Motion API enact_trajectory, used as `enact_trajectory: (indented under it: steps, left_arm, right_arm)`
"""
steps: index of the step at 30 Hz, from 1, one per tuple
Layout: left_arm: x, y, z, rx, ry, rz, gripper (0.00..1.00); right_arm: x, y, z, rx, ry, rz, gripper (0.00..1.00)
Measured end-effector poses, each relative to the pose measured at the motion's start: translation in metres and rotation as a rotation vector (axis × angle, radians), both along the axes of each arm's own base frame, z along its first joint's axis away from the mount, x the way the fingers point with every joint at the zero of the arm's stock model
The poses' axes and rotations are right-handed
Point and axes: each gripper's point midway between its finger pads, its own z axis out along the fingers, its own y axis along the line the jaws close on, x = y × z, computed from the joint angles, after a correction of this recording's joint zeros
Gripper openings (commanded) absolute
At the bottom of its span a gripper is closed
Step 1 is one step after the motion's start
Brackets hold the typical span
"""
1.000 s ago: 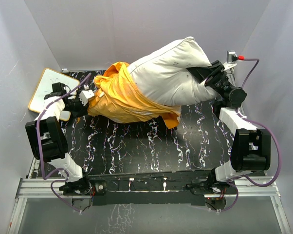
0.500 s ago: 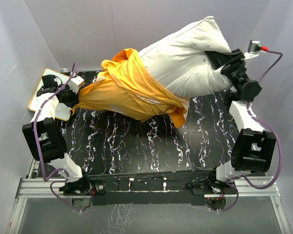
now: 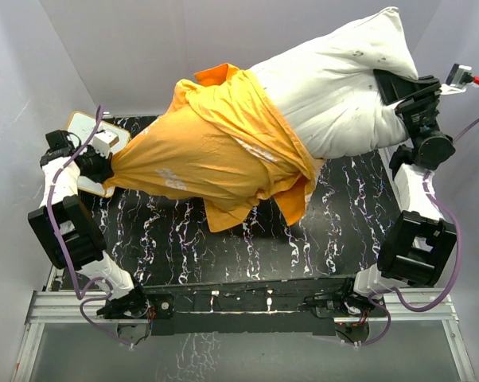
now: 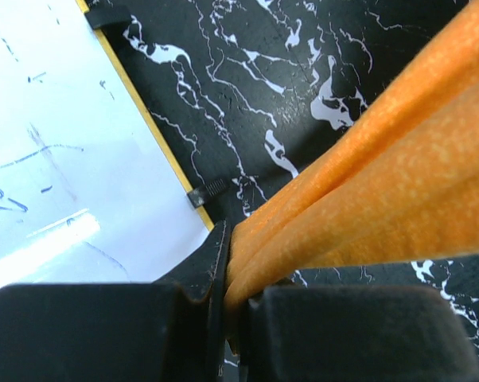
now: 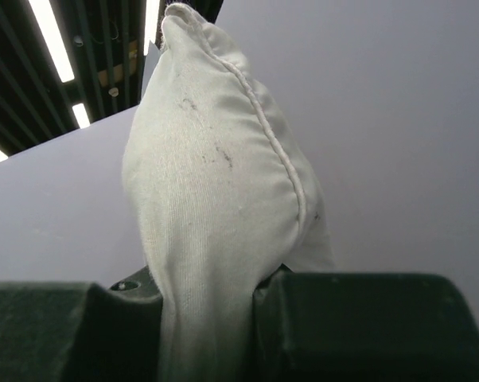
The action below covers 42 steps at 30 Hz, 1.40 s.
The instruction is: Remove the pillowcase from the pillow
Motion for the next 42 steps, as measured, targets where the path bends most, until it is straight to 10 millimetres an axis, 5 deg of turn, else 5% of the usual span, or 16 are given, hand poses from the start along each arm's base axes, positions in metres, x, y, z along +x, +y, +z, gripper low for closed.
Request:
enact_trajectory:
  steps: [11,18,22,23,25,30,32,38,42]
  left_arm:
    - [-0.043,0.051,0.011,-0.031,-0.002,0.082,0.00]
    - [-0.063,0.042,0.025,-0.002,-0.026,0.045,0.00]
    - [-0.065,0.028,0.045,-0.042,-0.020,-0.002,0.93]
    - [-0.062,0.024,0.052,-0.040,-0.024,-0.012,0.97]
    - [-0.053,-0.001,0.062,-0.051,-0.026,-0.068,0.97]
    - [-0.048,-0.142,0.065,-0.141,0.006,-0.402,0.97]
    - [-0.053,-0.175,0.066,-0.182,0.024,-0.459,0.97]
    - [-0.052,-0.203,0.061,-0.274,0.078,-0.449,0.97]
    - [-0.060,-0.216,0.032,-0.286,0.153,-0.425,0.97]
  right_arm:
    - [-0.029,-0.021,0.061,-0.044,-0.187,-0.073,0.08]
    - [-0.025,-0.037,0.064,-0.038,-0.194,-0.101,0.08]
    - [-0.021,-0.038,0.071,0.003,-0.207,-0.110,0.08]
    - [-0.018,-0.035,0.074,0.025,-0.218,-0.115,0.08]
    - [-0.012,-0.025,0.076,0.045,-0.224,-0.114,0.08]
    - [-0.001,0.032,0.042,-0.009,-0.169,0.011,0.08]
    - [0.004,0.037,0.025,-0.020,-0.139,0.028,0.08]
    - [0.010,0.024,0.012,-0.004,-0.112,-0.017,0.08]
    - [0.009,0.021,0.006,-0.001,-0.108,-0.036,0.08]
